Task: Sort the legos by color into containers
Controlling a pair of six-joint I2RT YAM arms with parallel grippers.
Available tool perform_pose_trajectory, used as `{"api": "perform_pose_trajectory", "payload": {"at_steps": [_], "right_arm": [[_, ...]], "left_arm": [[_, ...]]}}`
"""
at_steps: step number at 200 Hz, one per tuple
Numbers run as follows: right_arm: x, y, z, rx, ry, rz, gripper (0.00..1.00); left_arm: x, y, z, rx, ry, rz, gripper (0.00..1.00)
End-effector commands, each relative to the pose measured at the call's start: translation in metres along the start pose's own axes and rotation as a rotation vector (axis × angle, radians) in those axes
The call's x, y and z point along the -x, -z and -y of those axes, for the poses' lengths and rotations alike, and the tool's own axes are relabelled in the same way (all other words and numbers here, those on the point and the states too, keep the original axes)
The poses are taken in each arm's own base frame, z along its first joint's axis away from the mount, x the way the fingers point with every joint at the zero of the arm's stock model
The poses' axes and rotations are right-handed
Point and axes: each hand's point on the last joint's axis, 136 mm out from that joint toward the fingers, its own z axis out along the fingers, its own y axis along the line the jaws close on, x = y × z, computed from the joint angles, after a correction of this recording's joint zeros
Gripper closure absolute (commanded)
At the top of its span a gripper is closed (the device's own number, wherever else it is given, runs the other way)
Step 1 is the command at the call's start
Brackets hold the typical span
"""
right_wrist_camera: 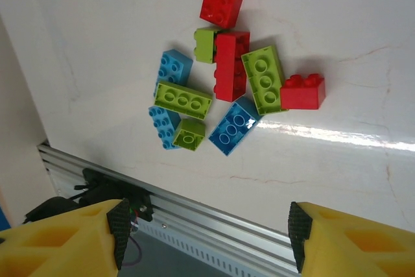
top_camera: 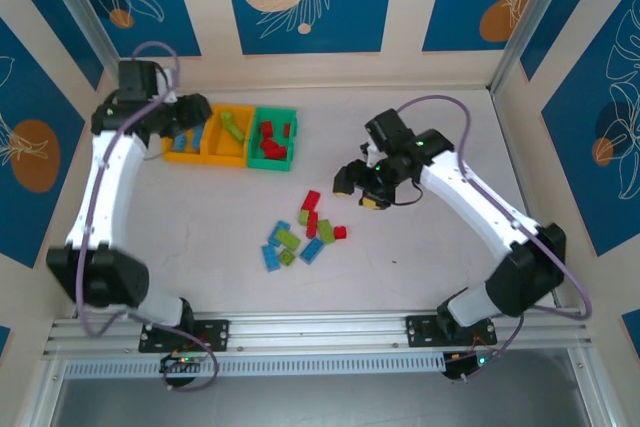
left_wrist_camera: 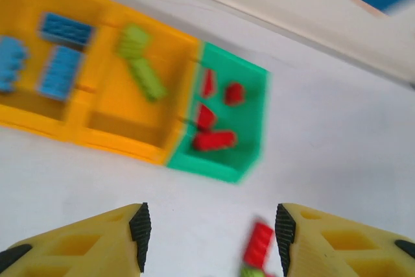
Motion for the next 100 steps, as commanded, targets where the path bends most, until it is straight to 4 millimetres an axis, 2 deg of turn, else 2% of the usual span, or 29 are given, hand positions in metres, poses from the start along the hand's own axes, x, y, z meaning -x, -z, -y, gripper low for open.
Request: {"api": "perform_pose_trajectory", "payload": {"at_steps": [1,33,63,82,100], "right_arm": [[-0.002,-0.009,-0.019,0.019,0.021,-0.024,0.32],[-0.005,-0.023,-0.023,0.017,-0.009,-0.052,0.31],[-0.011,-0.022,-0.017,0.022,-0.029,-0.046,0.31],[-0.016,-0.020,-0.012,0.017,-0.034,-0.042,0.31],[-0.022,-0.018,-0.006,0.009,-0.042,-0.040,0.31]], "left_arm": [[-0.068,0.004,0.017,0.012,-0.118,-0.120,0.45],[-0.163,0.006,0.038,-0.041,-0.151,-0.271,0.45],[-0.235,-0.011,0.044,-0.094,-0.188,-0.458,0.45],[-0.265,-0.029,0.035,-0.042,-0.235,-0.570,0.44],[-0.277,-0.046,0.030,-0.013,-0.270,-0.607,0.45]]}}
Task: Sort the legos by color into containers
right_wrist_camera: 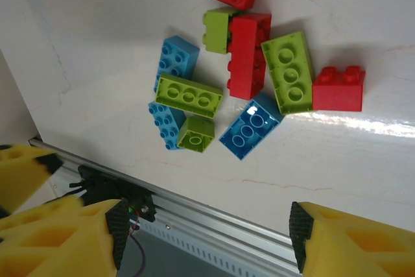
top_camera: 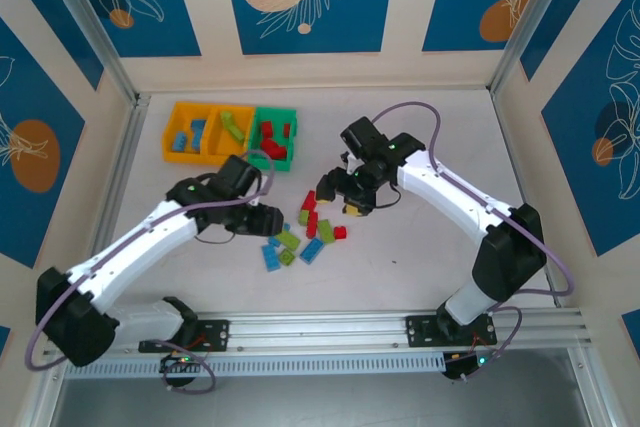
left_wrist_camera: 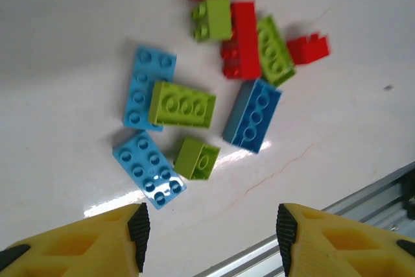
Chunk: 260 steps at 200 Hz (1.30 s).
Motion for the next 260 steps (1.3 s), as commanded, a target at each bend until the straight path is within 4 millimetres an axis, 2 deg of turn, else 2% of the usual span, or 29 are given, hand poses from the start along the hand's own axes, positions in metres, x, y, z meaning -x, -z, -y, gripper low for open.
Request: {"api": "perform_pose_trajectory", "payload": {"at_steps": [1,26,47,82,109,145,152,187,219,239,260], "right_arm": [[-0.013,0.012,0.003,0.016,-0.020,0.006,0.31],[-0.020,0.016,0.010,0.012,-0.038,0.021,0.31],[-0.025,0.021,0.016,0.012,-0.048,0.039,0.31],[-0.028,0.027,0.022,0.002,-0.048,0.053,0.31],[-0.029,0.028,0.024,0.002,-0.050,0.056,0.31],[-0.029,0.030,0.023,0.003,-0.046,0.058,0.31],[-0.028,0.030,0.023,0.003,-0.045,0.059,0.31],[-0.029,0.031,0.024,0.002,-0.044,0.060,0.31],[-0.029,0.032,0.025,0.001,-0.048,0.062,0.31],[-0.029,0.033,0.024,0.003,-0.048,0.064,0.31],[-0.028,0.035,0.024,0.004,-0.050,0.068,0.31]], "left_arm": [[-0.006,-0.024,-0.002,0.020,-0.020,-0.054,0.46],[0.004,-0.044,-0.009,0.066,-0.033,-0.057,0.53],[0.008,-0.060,-0.025,0.153,-0.034,-0.063,0.59],[0.006,-0.084,-0.033,0.191,-0.065,-0.130,0.61],[0.008,-0.095,-0.030,0.167,-0.059,-0.130,0.65],[0.009,-0.102,-0.036,0.200,-0.052,-0.137,0.76],[0.007,-0.104,-0.038,0.208,-0.052,-0.143,0.80],[0.002,-0.107,-0.044,0.232,-0.061,-0.171,0.85],[0.003,-0.101,-0.047,0.251,-0.073,-0.160,0.92],[0.012,-0.088,-0.040,0.237,-0.078,-0.124,0.95],[0.029,-0.064,-0.032,0.231,-0.095,-0.060,0.98]]}}
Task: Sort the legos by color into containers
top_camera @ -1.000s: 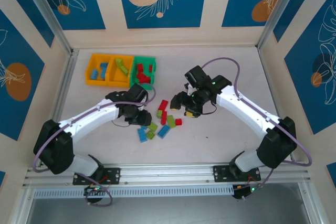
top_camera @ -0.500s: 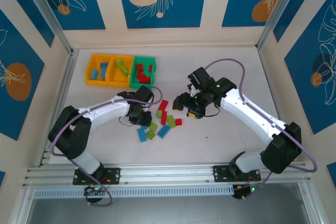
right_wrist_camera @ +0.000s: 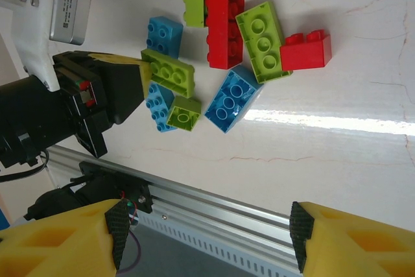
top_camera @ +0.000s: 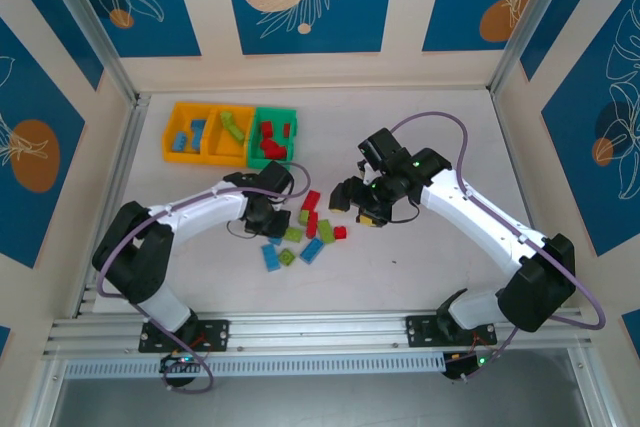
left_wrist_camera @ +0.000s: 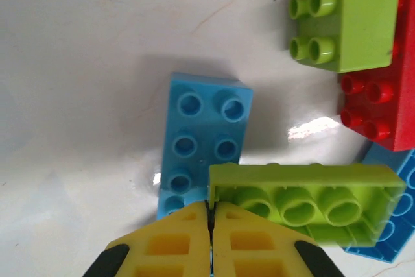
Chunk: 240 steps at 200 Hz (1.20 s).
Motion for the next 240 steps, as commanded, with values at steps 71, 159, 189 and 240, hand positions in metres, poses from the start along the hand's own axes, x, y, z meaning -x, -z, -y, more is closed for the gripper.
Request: {"api": "perform_pose_trajectory", "payload": {"at_steps": [71,159,189,240], "right_arm": [[0.003,0.024,0.007,-0.010,-0.033,0.074,0.31],[0.002,0.046,0.026,-0.003,-0.109,0.118,0.31],[0.007,0.054,0.028,-0.001,-0.117,0.131,0.31],[0.017,0.053,0.026,0.016,-0.106,0.143,0.31]], "left_arm": [[0.111,0.116,-0.087,0.091,0.229,0.311,1.00],[0.246,0.111,-0.208,0.193,0.532,0.360,0.88],[0.260,0.125,-0.213,0.181,0.540,0.405,0.72],[0.244,0.189,-0.180,0.039,0.531,0.518,0.67]]}}
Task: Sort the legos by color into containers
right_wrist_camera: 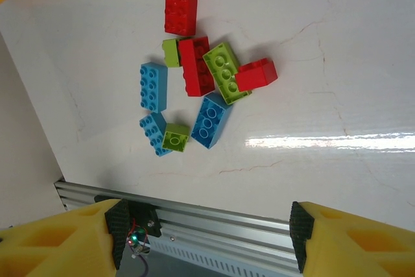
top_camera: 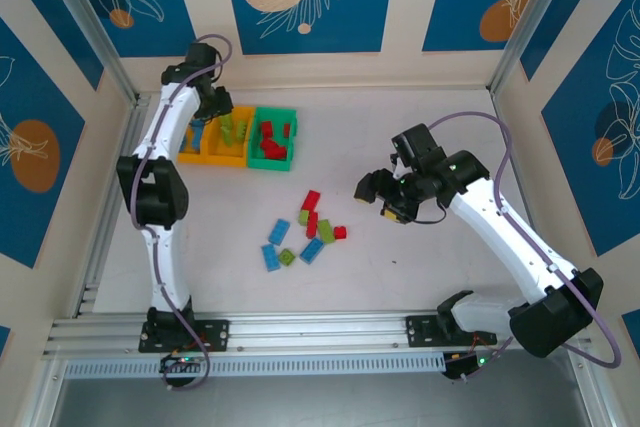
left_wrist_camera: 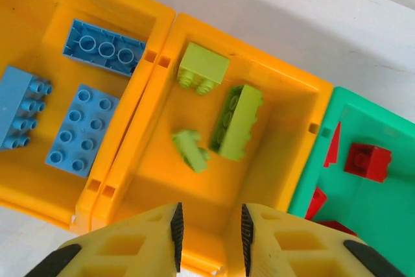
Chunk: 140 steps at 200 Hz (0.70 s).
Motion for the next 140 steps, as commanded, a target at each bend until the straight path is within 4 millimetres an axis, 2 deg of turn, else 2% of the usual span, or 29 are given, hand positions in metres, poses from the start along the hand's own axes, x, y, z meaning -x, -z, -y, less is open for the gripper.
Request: {"api": "perform_pose_trajectory", "payload": {"at_steps": [1,15,32,52,73,98,119,140], "right_arm": [[0.003,0.002,-0.004,0.019,0.010,0.001,0.31],[0.005,-0.006,-0.008,0.033,0.010,-0.012,0.31],[0.009,-0.020,-0.013,0.041,0.019,-0.026,0.31],[0.017,-0.045,-0.015,0.023,0.071,-0.032,0.30],[0.024,-0.069,-0.017,-0.044,0.132,-0.033,0.29],[0.028,-0.098,-0.031,-0.090,0.159,-0.075,0.28],[0.029,-0.129,-0.048,-0.119,0.175,-0.102,0.25],[0.034,-0.162,-0.053,-0.185,0.194,-0.110,0.23]], "left_arm": [[0.004,0.076,0.014,-0.134,0.028,0.077,0.67],[-0.007,0.108,0.027,-0.237,0.034,0.109,0.65],[-0.032,0.147,0.045,-0.361,-0.005,0.136,0.65],[-0.074,0.184,0.066,-0.476,-0.112,0.155,0.65],[-0.126,0.217,0.086,-0.531,-0.325,0.176,0.63],[-0.181,0.237,0.092,-0.568,-0.515,0.146,0.59],[-0.212,0.241,0.082,-0.580,-0.609,0.129,0.50],[-0.236,0.242,0.067,-0.558,-0.728,0.105,0.46]]}}
